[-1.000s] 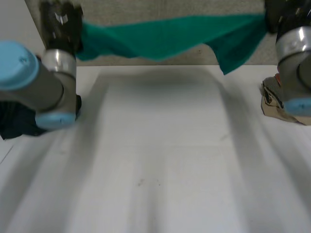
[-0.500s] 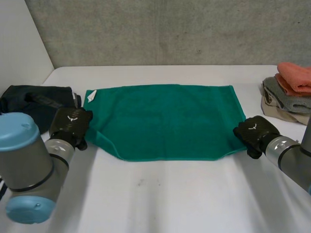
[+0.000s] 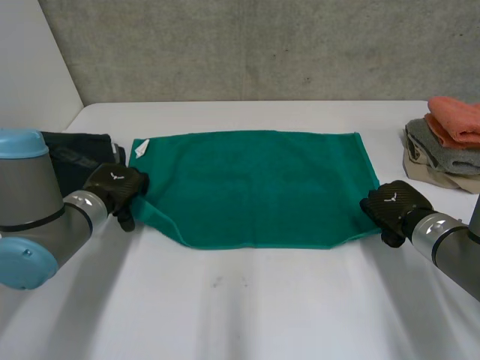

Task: Fold the laundry.

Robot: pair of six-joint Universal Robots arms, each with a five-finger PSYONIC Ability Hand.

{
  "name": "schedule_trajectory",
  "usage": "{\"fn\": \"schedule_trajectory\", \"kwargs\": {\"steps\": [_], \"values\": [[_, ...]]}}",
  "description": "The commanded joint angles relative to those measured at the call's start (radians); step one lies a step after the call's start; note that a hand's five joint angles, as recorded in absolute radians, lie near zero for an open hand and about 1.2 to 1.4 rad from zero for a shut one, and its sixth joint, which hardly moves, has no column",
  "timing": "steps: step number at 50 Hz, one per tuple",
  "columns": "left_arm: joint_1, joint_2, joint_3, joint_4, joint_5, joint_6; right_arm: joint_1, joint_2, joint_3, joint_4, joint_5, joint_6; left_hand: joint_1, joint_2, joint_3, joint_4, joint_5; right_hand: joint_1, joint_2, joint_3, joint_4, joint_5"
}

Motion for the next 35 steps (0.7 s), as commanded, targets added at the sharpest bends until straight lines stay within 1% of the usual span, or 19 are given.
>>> {"fn": "schedule_trajectory", "kwargs": {"steps": [1, 5, 9, 10, 13, 14, 17, 18, 21, 22, 24, 26, 27, 28, 31, 32, 34, 35], "values": [[0.009, -0.06, 0.04, 0.017, -0.025, 0.0, -0.005, 0.001, 0.002, 0.011, -0.003, -0.005, 0.922, 0.929, 0.928, 0.942, 0.94, 0.328, 0.216, 0.21, 0.203, 0.235], [0.005, -0.021, 0.0, 0.005, -0.068, 0.001, -0.023, -0.007, 0.011, 0.049, 0.003, -0.039, 0.922, 0.929, 0.928, 0.942, 0.94, 0.328, 0.216, 0.21, 0.203, 0.235], [0.0, 0.121, -0.122, -0.04, -0.075, 0.038, -0.068, -0.073, 0.028, 0.196, 0.005, -0.161, 0.922, 0.929, 0.928, 0.942, 0.94, 0.328, 0.216, 0.21, 0.203, 0.235], [0.002, 0.181, -0.186, -0.063, -0.075, 0.075, -0.101, -0.112, 0.037, 0.269, 0.011, -0.213, 0.922, 0.929, 0.928, 0.942, 0.94, 0.328, 0.216, 0.21, 0.203, 0.235], [0.006, 0.268, -0.283, -0.098, -0.075, 0.148, -0.153, -0.159, 0.05, 0.382, 0.018, -0.288, 0.922, 0.929, 0.928, 0.942, 0.94, 0.328, 0.216, 0.21, 0.203, 0.235], [0.009, 0.319, -0.343, -0.132, -0.076, 0.205, -0.179, -0.183, 0.059, 0.453, 0.02, -0.336, 0.922, 0.929, 0.928, 0.942, 0.94, 0.328, 0.216, 0.21, 0.203, 0.235], [0.014, 0.388, -0.421, -0.196, -0.078, 0.289, -0.219, -0.223, 0.079, 0.576, 0.018, -0.419, 0.922, 0.929, 0.928, 0.942, 0.94, 0.328, 0.216, 0.21, 0.203, 0.235], [0.017, 0.425, -0.458, -0.245, -0.078, 0.323, -0.229, -0.231, 0.083, 0.597, 0.018, -0.436, 0.922, 0.929, 0.928, 0.942, 0.94, 0.328, 0.216, 0.21, 0.203, 0.235], [0.022, 0.451, -0.484, -0.305, -0.07, 0.359, -0.261, -0.24, 0.091, 0.643, 0.014, -0.482, 0.922, 0.929, 0.928, 0.942, 0.94, 0.328, 0.216, 0.21, 0.203, 0.235], [0.016, 0.454, -0.486, -0.325, -0.068, 0.357, -0.261, -0.24, 0.091, 0.64, 0.012, -0.485, 0.922, 0.929, 0.928, 0.942, 0.94, 0.328, 0.216, 0.21, 0.203, 0.235], [0.019, 0.453, -0.478, -0.318, -0.062, 0.354, -0.256, -0.237, 0.091, 0.618, 0.009, -0.485, 0.922, 0.929, 0.928, 0.942, 0.94, 0.328, 0.216, 0.21, 0.203, 0.235], [0.025, 0.442, -0.448, -0.273, -0.055, 0.346, -0.253, -0.229, 0.087, 0.582, 0.005, -0.477, 0.922, 0.929, 0.928, 0.942, 0.94, 0.328, 0.216, 0.21, 0.203, 0.235], [0.025, 0.428, -0.428, -0.249, -0.05, 0.342, -0.252, -0.225, 0.082, 0.553, 0.003, -0.47, 0.922, 0.929, 0.928, 0.942, 0.94, 0.328, 0.216, 0.21, 0.203, 0.235], [0.019, 0.383, -0.385, -0.188, -0.047, 0.325, -0.246, -0.21, 0.067, 0.482, 0.011, -0.442, 0.922, 0.929, 0.928, 0.942, 0.94, 0.328, 0.216, 0.21, 0.203, 0.235], [0.003, 0.303, -0.315, -0.095, -0.053, 0.278, -0.212, -0.179, 0.035, 0.379, 0.023, -0.381, 0.922, 0.929, 0.928, 0.942, 0.94, 0.328, 0.216, 0.21, 0.203, 0.235], [-0.009, 0.258, -0.261, -0.045, -0.056, 0.232, -0.18, -0.154, 0.009, 0.329, 0.028, -0.34, 0.922, 0.929, 0.928, 0.942, 0.94, 0.328, 0.216, 0.21, 0.203, 0.235], [-0.024, 0.217, -0.207, 0.001, -0.058, 0.183, -0.142, -0.118, -0.022, 0.28, 0.031, -0.3, 0.922, 0.929, 0.928, 0.942, 0.94, 0.328, 0.216, 0.21, 0.203, 0.235], [-0.026, 0.195, -0.18, 0.02, -0.059, 0.161, -0.108, -0.078, -0.057, 0.238, 0.031, -0.268, 0.922, 0.929, 0.928, 0.942, 0.94, 0.328, 0.216, 0.21, 0.203, 0.235]]}}
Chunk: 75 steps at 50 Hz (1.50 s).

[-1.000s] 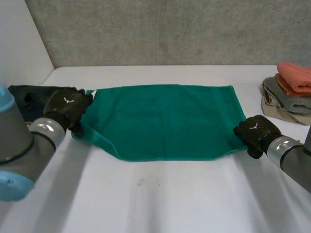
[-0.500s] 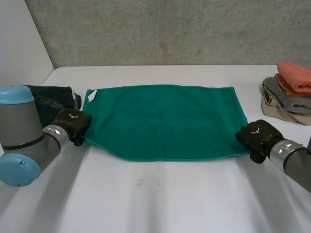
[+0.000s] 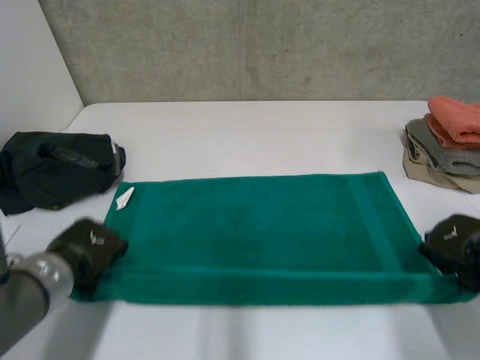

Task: Fold the laundry.

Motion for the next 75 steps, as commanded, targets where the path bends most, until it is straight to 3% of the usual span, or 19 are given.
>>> {"fn": "schedule_trajectory", "kwargs": {"steps": [1, 11, 21, 22, 23, 24, 25, 29, 33, 38, 44, 47, 51, 64, 68, 69, 75], "values": [[-0.038, -0.222, 0.248, 0.229, -0.017, -0.195, 0.136, 0.141, -0.132, -0.249, 0.019, 0.17, 0.218, 0.198, 0.205, 0.199, 0.252, 0.328, 0.216, 0.21, 0.203, 0.235], [-0.072, -0.505, 0.537, 0.336, -0.202, -0.236, 0.243, 0.411, -0.441, -0.571, 0.141, 0.197, 0.218, 0.198, 0.205, 0.199, 0.252, 0.328, 0.216, 0.21, 0.203, 0.235], [-0.09, -0.706, 0.727, 0.447, -0.212, -0.233, 0.295, 0.68, -0.726, -0.658, 0.139, 0.19, 0.16, 0.14, 0.147, 0.141, 0.194, 0.328, 0.216, 0.21, 0.203, 0.235], [-0.093, -0.715, 0.732, 0.458, -0.209, -0.235, 0.306, 0.729, -0.774, -0.662, 0.156, 0.19, -0.122, -0.142, -0.135, -0.142, -0.088, -0.409, -0.521, -0.527, -0.534, -0.503], [-0.107, -0.724, 0.737, 0.484, -0.206, -0.235, 0.309, 0.744, -0.787, -0.662, 0.164, 0.189, -0.954, -0.974, -0.966, -0.973, -0.919, -0.803, -0.915, -0.921, -0.928, -0.896], [-0.113, -0.728, 0.74, 0.499, -0.203, -0.235, 0.315, 0.758, -0.796, -0.662, 0.177, 0.189, -1.004, -1.024, -1.017, -1.023, -0.97, -0.894, -1.006, -1.011, -1.019, -0.987], [-0.119, -0.728, 0.74, 0.517, -0.199, -0.235, 0.323, 0.77, -0.804, -0.663, 0.197, 0.19, -0.902, -0.922, -0.915, -0.921, -0.868, -0.894, -1.006, -1.011, -1.019, -0.987], [-0.148, -0.712, 0.721, 0.593, -0.203, -0.232, 0.349, 0.732, -0.769, -0.66, 0.271, 0.221, -1.004, -1.024, -1.017, -1.023, -0.97, -0.894, -1.006, -1.011, -1.019, -0.987], [-0.173, -0.65, 0.666, 0.605, -0.207, -0.235, 0.34, 0.602, -0.637, -0.658, 0.245, 0.319, -1.004, -1.024, -1.017, -1.023, -0.97, -0.894, -1.006, -1.011, -1.019, -0.987], [-0.173, -0.528, 0.528, 0.603, -0.206, -0.236, 0.302, 0.34, -0.41, -0.626, 0.112, 0.523, -1.004, -1.024, -1.017, -1.023, -0.97, -0.894, -1.006, -1.011, -1.019, -0.987], [-0.168, -0.352, 0.332, 0.605, -0.195, -0.252, 0.159, 0.192, -0.257, -0.464, -0.039, 0.594, -1.004, -1.024, -1.017, -1.023, -0.97, -0.894, -1.006, -1.011, -1.019, -0.987], [-0.17, -0.3, 0.257, 0.616, -0.193, -0.252, 0.101, 0.191, -0.206, -0.364, -0.123, 0.588, -1.004, -1.024, -1.017, -1.023, -0.97, -0.766, -0.878, -0.884, -0.891, -0.86], [-0.178, -0.284, 0.214, 0.617, -0.193, -0.269, 0.077, 0.198, -0.172, -0.347, -0.168, 0.585, -1.004, -1.024, -1.017, -1.023, -0.97, -0.64, -0.752, -0.758, -0.765, -0.733], [-0.201, -0.281, 0.204, 0.616, -0.192, -0.319, 0.059, 0.378, -0.204, -0.457, -0.165, 0.565, -1.004, -1.024, -1.017, -1.023, -0.97, -0.441, -0.552, -0.558, -0.566, -0.534], [-0.204, -0.278, 0.204, 0.614, -0.192, -0.321, 0.053, 0.408, -0.22, -0.485, -0.165, 0.549, -1.004, -1.024, -1.017, -1.023, -0.97, 0.096, -0.016, -0.022, -0.029, 0.003], [-0.204, -0.278, 0.204, 0.614, -0.192, -0.321, 0.048, 0.413, -0.223, -0.497, -0.16, 0.543, -1.004, -1.024, -1.017, -1.023, -0.97, 0.325, 0.214, 0.208, 0.201, 0.232], [-0.202, -0.261, 0.203, 0.614, -0.193, -0.321, 0.012, 0.389, -0.192, -0.549, -0.089, 0.54, -1.004, -1.024, -1.017, -1.023, -0.97, 0.328, 0.216, 0.21, 0.203, 0.235]]}}
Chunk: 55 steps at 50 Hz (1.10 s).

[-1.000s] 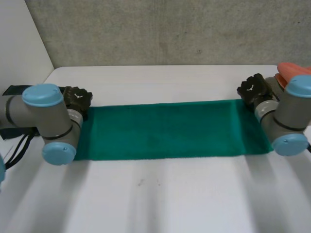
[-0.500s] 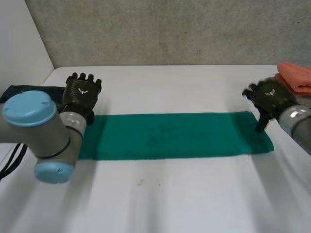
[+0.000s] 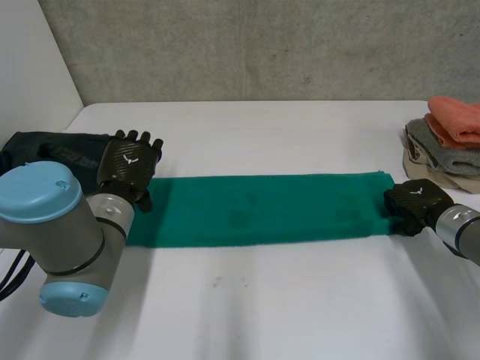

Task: Fold the laundry.

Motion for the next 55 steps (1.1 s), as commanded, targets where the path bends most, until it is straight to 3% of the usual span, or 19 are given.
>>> {"fn": "schedule_trajectory", "kwargs": {"steps": [1, 6, 12, 16, 22, 30, 36, 42, 46, 50, 51, 52, 53, 55], "values": [[0.001, 0.023, -0.003, 0.0, -0.001, 0.001, -0.043, -0.027, 0.034, -0.07, 0.07, -0.006, -0.017, -0.033, -0.041, -0.031, -0.047, 0.36, 0.252, 0.256, 0.255, 0.29], [-0.001, 0.069, -0.012, 0.001, -0.001, -0.002, -0.107, -0.166, 0.105, -0.107, 0.073, -0.016, -0.017, -0.033, -0.041, -0.031, -0.047, 0.36, 0.252, 0.256, 0.255, 0.29], [-0.001, 0.091, -0.023, 0.0, -0.001, -0.002, -0.242, -0.203, 0.113, -0.102, 0.043, -0.045, -0.017, -0.033, -0.041, -0.031, -0.047, 0.36, 0.252, 0.256, 0.255, 0.29], [0.001, 0.092, -0.029, 0.0, -0.001, -0.002, -0.346, -0.208, 0.11, -0.099, 0.049, -0.158, -0.017, -0.033, -0.041, -0.031, -0.047, 0.36, 0.252, 0.256, 0.255, 0.29], [0.007, 0.089, -0.029, -0.002, -0.001, -0.002, -0.348, -0.22, 0.114, -0.097, 0.046, -0.288, -0.017, -0.033, -0.041, -0.031, -0.047, 0.36, 0.252, 0.256, 0.255, 0.29], [0.008, 0.1, -0.029, -0.003, -0.005, -0.004, 0.001, -0.32, 0.087, -0.169, 0.014, -0.135, -0.017, -0.033, -0.041, -0.031, -0.047, 0.36, 0.252, 0.256, 0.255, 0.29], [0.008, 0.123, -0.031, -0.008, -0.006, -0.004, 0.38, -0.297, 0.056, -0.289, -0.055, -0.127, -0.017, -0.033, -0.041, -0.031, -0.047, 0.36, 0.252, 0.256, 0.255, 0.29], [0.005, 0.124, -0.037, -0.008, -0.006, -0.004, 0.687, -0.08, -0.019, -0.392, -0.078, -0.189, -0.017, -0.033, -0.041, -0.031, -0.047, 0.36, 0.252, 0.256, 0.255, 0.29], [-0.001, 0.118, -0.041, -0.008, -0.005, -0.004, 0.788, 0.049, -0.073, -0.395, -0.075, -0.283, -0.017, -0.033, -0.041, -0.031, -0.047, 0.36, 0.252, 0.256, 0.255, 0.29], [-0.002, 0.109, -0.04, -0.005, -0.003, -0.004, 0.81, 0.113, -0.091, -0.392, -0.068, -0.354, -0.017, -0.033, -0.041, -0.031, -0.047, 0.36, 0.252, 0.256, 0.255, 0.29], [-0.004, 0.106, -0.038, -0.003, -0.003, -0.004, 0.808, 0.111, -0.091, -0.392, -0.059, -0.361, -0.017, -0.033, -0.041, -0.031, -0.047, 0.262, 0.155, 0.159, 0.157, 0.192], [-0.006, 0.106, -0.037, -0.003, -0.003, -0.004, 0.807, 0.107, -0.09, -0.392, -0.051, -0.369, -0.017, -0.033, -0.041, -0.031, -0.047, -0.067, -0.175, -0.171, -0.173, -0.137], [-0.012, 0.101, -0.029, -0.003, -0.003, -0.002, 0.801, 0.087, -0.084, -0.392, -0.034, -0.362, -0.017, -0.033, -0.041, -0.031, -0.047, -0.78, -0.887, -0.883, -0.885, -0.85], [-0.019, 0.098, -0.023, 0.0, -0.003, -0.002, 0.799, 0.053, -0.073, -0.392, -0.003, -0.343, -0.017, -0.033, -0.041, -0.031, -0.047, -0.862, -0.969, -0.965, -0.967, -0.932]]}}
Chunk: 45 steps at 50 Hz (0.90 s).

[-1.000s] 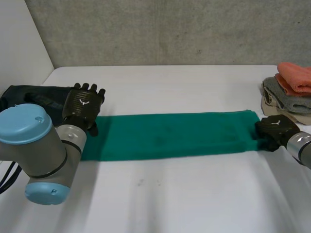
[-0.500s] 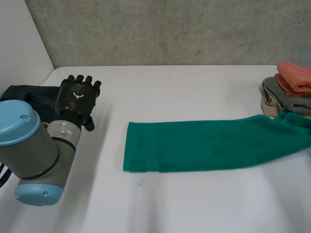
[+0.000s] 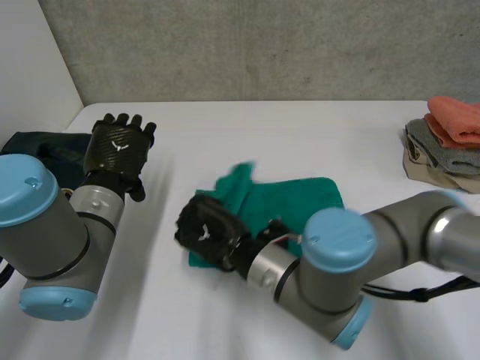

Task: Fold the laundry.

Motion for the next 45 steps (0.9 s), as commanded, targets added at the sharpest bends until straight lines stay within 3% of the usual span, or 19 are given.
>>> {"fn": "schedule_trajectory", "kwargs": {"steps": [1, 5, 13, 19, 23, 26, 27, 28, 35, 37, 43, 45], "values": [[-0.022, -0.017, 0.019, 0.007, 0.002, 0.001, -0.008, -0.047, 0.014, 0.008, 0.084, -0.009, -0.017, -0.033, -0.041, -0.031, -0.047, -0.808, -0.902, -0.919, -0.921, -0.91], [-0.052, -0.028, 0.052, 0.009, 0.001, 0.0, -0.081, -0.171, 0.088, 0.031, 0.187, 0.199, -0.017, -0.033, -0.041, -0.031, -0.047, -0.808, -0.902, -0.919, -0.921, -0.91], [-0.166, -0.107, 0.142, 0.007, -0.001, -0.025, -0.259, -0.318, 0.234, 0.198, 0.218, 0.501, -0.017, -0.033, -0.041, -0.031, -0.047, -0.808, -0.902, -0.919, -0.921, -0.91], [-0.215, -0.201, 0.197, 0.007, -0.004, -0.032, -0.387, -0.302, 0.294, 0.268, 0.239, 0.454, -0.017, -0.033, -0.041, -0.031, -0.047, -0.808, -0.902, -0.919, -0.921, -0.91], [-0.226, -0.236, 0.214, -0.002, -0.005, -0.032, -0.44, -0.234, 0.282, 0.271, 0.276, 0.371, -0.017, -0.033, -0.041, -0.031, -0.047, -0.505, -0.599, -0.615, -0.618, -0.607], [-0.224, -0.239, 0.208, -0.005, -0.005, -0.032, -0.451, -0.187, 0.241, 0.281, 0.305, 0.305, -0.017, -0.033, -0.041, -0.031, -0.047, -0.08, -0.173, -0.19, -0.193, -0.181], [-0.224, -0.239, 0.205, -0.005, -0.005, -0.032, -0.45, -0.177, 0.233, 0.281, 0.31, 0.293, -0.017, -0.033, -0.041, -0.031, -0.047, 0.044, -0.05, -0.067, -0.069, -0.058], [-0.224, -0.235, 0.2, -0.005, -0.005, -0.032, -0.448, -0.162, 0.216, 0.289, 0.324, 0.267, -0.017, -0.033, -0.041, -0.031, -0.047, 0.394, 0.3, 0.283, 0.281, 0.292], [-0.197, -0.134, 0.118, -0.008, -0.008, -0.037, -0.416, -0.183, 0.116, 0.277, 0.399, 0.238, -0.017, -0.033, -0.041, -0.031, -0.047, 0.414, 0.32, 0.303, 0.301, 0.312], [-0.162, -0.094, 0.081, -0.008, -0.008, -0.037, -0.341, -0.206, 0.078, 0.262, 0.405, 0.223, -0.017, -0.033, -0.041, -0.031, -0.047, 0.414, 0.32, 0.303, 0.301, 0.312], [-0.105, -0.002, 0.012, -0.008, -0.01, -0.037, -0.12, -0.185, 0.027, 0.133, 0.338, 0.128, -0.017, -0.033, -0.041, -0.031, -0.047, 0.414, 0.32, 0.303, 0.301, 0.312], [-0.08, 0.023, -0.01, -0.009, -0.011, -0.035, -0.048, -0.142, 0.038, 0.053, 0.267, 0.056, -0.017, -0.033, -0.041, -0.031, -0.047, 0.414, 0.32, 0.303, 0.301, 0.312]]}}
